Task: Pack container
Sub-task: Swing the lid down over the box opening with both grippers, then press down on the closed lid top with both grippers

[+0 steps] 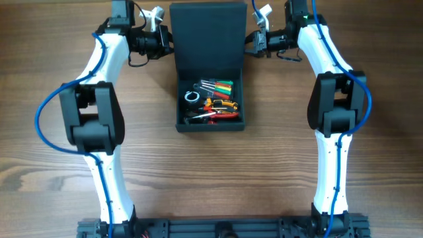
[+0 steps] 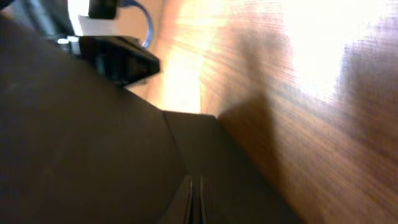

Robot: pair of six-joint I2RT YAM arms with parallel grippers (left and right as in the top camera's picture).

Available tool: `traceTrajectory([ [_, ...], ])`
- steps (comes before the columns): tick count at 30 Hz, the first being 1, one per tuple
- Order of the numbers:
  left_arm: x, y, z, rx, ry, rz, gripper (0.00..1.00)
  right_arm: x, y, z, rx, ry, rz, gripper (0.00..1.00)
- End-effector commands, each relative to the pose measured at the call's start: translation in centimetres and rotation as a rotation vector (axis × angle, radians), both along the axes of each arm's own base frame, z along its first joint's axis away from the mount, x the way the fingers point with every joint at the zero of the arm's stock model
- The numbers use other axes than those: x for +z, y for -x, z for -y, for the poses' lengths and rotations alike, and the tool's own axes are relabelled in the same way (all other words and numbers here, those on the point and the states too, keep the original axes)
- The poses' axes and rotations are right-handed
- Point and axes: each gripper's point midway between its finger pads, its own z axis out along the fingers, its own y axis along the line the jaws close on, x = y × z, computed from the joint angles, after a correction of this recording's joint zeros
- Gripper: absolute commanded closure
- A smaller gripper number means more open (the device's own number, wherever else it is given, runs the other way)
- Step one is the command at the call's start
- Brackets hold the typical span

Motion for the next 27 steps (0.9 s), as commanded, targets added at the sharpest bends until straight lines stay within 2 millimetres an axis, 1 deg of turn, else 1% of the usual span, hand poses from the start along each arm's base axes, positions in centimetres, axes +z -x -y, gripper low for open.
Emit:
traceTrajectory([
  [1,4.2,1.2,0.9,-0.063,-0.013,0.102,0.96,4.8,0.4,0.6,0.005,0.114,0.155,0.96],
  [5,5.1,2.4,0.6,-0.070,-0.044,0.088,0.96,6.2,1.6,1.4,0.010,0.200,0.174,0.96],
  [10,6.3,4.1,0.4,-0.093,-0.106,0.087,0.96,7.6,3.5,1.9,0.038,0.239,0.170,0.96],
  [12,6.9,5.0,0.6,-0.113,-0.116,0.084,0.96,7.5,4.4,2.3,0.051,0.285,0.154,0.96],
  [16,7.4,7.0,0.6,-0.145,-0.165,0.063,0.96,6.1,6.7,3.8,0.109,0.458,0.119,0.96],
  [19,7.2,8.5,0.4,-0.149,-0.232,0.012,0.96,5.9,8.1,4.7,0.142,0.550,0.096,0.93],
  [20,7.0,9.0,0.2,-0.151,-0.256,-0.008,0.96,6.1,8.4,4.9,0.144,0.566,0.094,0.94],
  [23,6.8,10.6,-0.2,-0.174,-0.297,-0.051,0.96,6.8,8.5,5.7,0.101,0.616,0.078,0.93],
  [25,6.4,11.4,-1.2,-0.164,-0.365,-0.091,0.96,7.2,8.0,7.4,0.012,0.733,0.063,0.93],
  [27,5.8,11.8,-2.7,-0.145,-0.457,-0.108,0.96,8.0,7.4,9.2,-0.076,0.839,0.070,0.94],
])
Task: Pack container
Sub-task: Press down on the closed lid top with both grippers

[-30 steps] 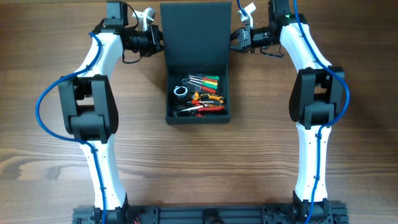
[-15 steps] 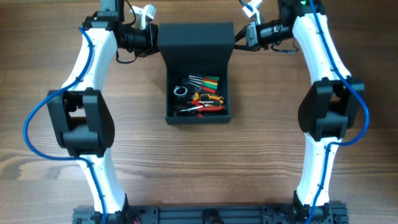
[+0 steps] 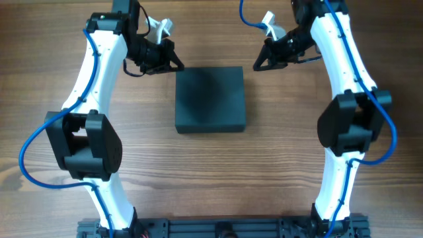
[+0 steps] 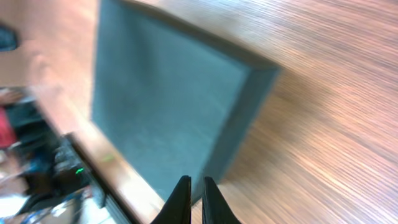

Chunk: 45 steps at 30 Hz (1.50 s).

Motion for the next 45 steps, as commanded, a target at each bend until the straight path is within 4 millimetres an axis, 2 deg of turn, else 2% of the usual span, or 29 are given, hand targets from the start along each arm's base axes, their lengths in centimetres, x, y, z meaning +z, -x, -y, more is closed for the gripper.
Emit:
traceTrajectory([
  [1,-0.1,0.8,-3.3,0.006,-0.223,0.040,0.96,3.4,-1.0,4.1,-0.163,0.248,0.123,0.94],
  [6,-0.3,0.3,-8.9,0.128,-0.550,0.066,0.96,8.6,-1.6,7.1,-0.326,0.371,0.292,0.93],
  [9,0.4,-0.1,-11.1,0.208,-0.657,0.089,0.96,12.3,-1.0,7.5,-0.377,0.356,0.387,0.92],
  [11,0.6,-0.3,-11.2,0.215,-0.664,0.102,0.96,14.2,-0.2,7.2,-0.401,0.335,0.422,0.92],
  [13,0.6,-0.4,-11.0,0.213,-0.657,0.109,0.96,15.9,0.9,6.1,-0.400,0.313,0.457,0.92],
  [17,0.7,-0.8,-9.3,0.185,-0.618,0.133,0.96,16.8,2.7,4.0,-0.398,0.370,0.481,0.93],
  [20,0.8,-1.0,-8.3,0.168,-0.612,0.155,0.96,16.4,3.8,1.9,-0.371,0.413,0.483,0.93],
  [22,1.0,-1.4,-6.6,0.137,-0.603,0.193,0.96,15.5,4.8,-0.5,-0.324,0.429,0.477,0.94],
  [23,1.1,-1.5,-6.1,0.129,-0.600,0.205,0.96,15.1,5.1,-1.0,-0.308,0.430,0.471,0.93],
  [30,1.6,-2.5,-3.4,0.098,-0.576,0.283,0.96,11.3,6.3,-2.9,-0.253,0.433,0.384,0.95],
  [36,1.3,-2.4,-2.5,0.076,-0.573,0.286,0.96,6.2,6.9,-4.7,-0.207,0.418,0.307,0.95],
  [41,-0.5,-2.2,-1.6,0.044,-0.574,0.243,0.96,2.3,7.5,-6.3,-0.169,0.370,0.257,0.95],
  [45,-2.2,-2.3,-1.3,0.025,-0.584,0.213,0.96,0.0,7.9,-6.7,-0.156,0.362,0.239,0.95],
])
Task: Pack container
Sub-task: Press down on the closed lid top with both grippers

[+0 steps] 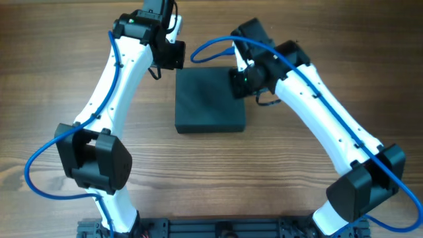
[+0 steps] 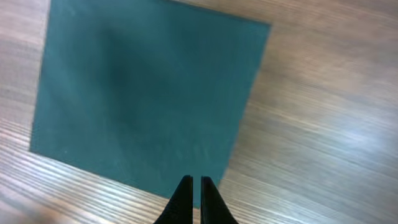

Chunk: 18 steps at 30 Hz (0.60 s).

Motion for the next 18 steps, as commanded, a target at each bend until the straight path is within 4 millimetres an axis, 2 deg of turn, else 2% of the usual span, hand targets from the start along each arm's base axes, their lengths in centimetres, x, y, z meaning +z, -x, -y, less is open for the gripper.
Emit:
traceTrajectory([
  [1,-2.8,-0.1,0.7,-0.013,-0.011,-0.061,0.96,-2.1,1.0,-0.7,0.008,-0.030,-0.047,0.95],
  [12,-6.9,-0.7,1.6,-0.054,-0.013,-0.125,0.96,-6.2,1.6,-0.4,0.000,-0.023,-0.063,0.95],
  [18,-8.4,-0.6,2.2,-0.073,-0.022,-0.150,0.96,-7.4,1.8,-0.2,-0.001,-0.020,-0.068,0.95],
])
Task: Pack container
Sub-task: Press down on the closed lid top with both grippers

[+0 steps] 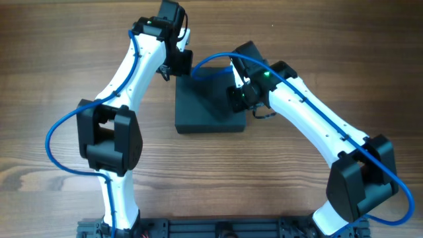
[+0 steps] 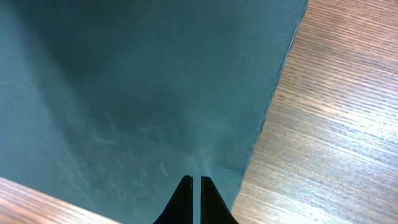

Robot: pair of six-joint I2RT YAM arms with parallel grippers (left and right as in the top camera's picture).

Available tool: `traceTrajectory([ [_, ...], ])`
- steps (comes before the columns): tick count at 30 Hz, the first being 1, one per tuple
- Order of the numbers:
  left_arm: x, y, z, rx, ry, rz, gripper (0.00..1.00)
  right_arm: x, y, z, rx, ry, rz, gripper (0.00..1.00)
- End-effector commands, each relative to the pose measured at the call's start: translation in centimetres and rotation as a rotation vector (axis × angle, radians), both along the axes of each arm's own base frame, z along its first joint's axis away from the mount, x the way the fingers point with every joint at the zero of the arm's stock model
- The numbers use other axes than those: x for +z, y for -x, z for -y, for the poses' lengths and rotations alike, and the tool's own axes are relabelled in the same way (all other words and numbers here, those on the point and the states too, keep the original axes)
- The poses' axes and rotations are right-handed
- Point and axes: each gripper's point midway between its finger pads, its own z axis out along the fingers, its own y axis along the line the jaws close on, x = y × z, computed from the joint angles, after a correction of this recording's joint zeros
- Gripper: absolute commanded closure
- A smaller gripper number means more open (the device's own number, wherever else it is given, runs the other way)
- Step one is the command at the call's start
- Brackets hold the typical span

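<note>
The dark container (image 1: 206,109) lies on the wooden table with its lid down, so its contents are hidden. My right gripper (image 1: 238,93) is over the lid's right part, close to it. In the right wrist view the lid (image 2: 137,93) fills most of the frame, and the right gripper (image 2: 196,180) is shut, a thin slit between its black fingers and nothing in them; whether the tips touch the lid cannot be told. My left gripper (image 1: 180,66) is at the container's back left corner, pointing down, its fingers hidden under the wrist.
Bare wooden table (image 1: 66,165) surrounds the container on all sides. Both arms reach in from the front, their blue cables looping beside them. A black rail (image 1: 218,228) runs along the front edge.
My right gripper has come down closer to the lid near its right edge, so the lid now fills the wrist view. The left gripper has shifted slightly right, to the back left corner.
At first the container stood open, lid upright, tools inside, a gripper at each side of the lid. Then the lid was down and both grippers were off behind its back corners. Later the right gripper was above the lid's right part, and now closer to it.
</note>
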Motion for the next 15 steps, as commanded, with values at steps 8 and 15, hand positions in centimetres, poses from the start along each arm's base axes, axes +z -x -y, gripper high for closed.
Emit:
traceTrajectory([
  [8,-3.4,0.8,1.3,-0.050,-0.011,-0.072,0.96,-3.9,2.2,0.7,-0.009,0.012,-0.064,0.95],
  [15,-4.6,1.6,1.0,-0.051,-0.019,-0.096,0.96,-5.7,3.5,1.3,-0.010,0.022,-0.096,0.95],
])
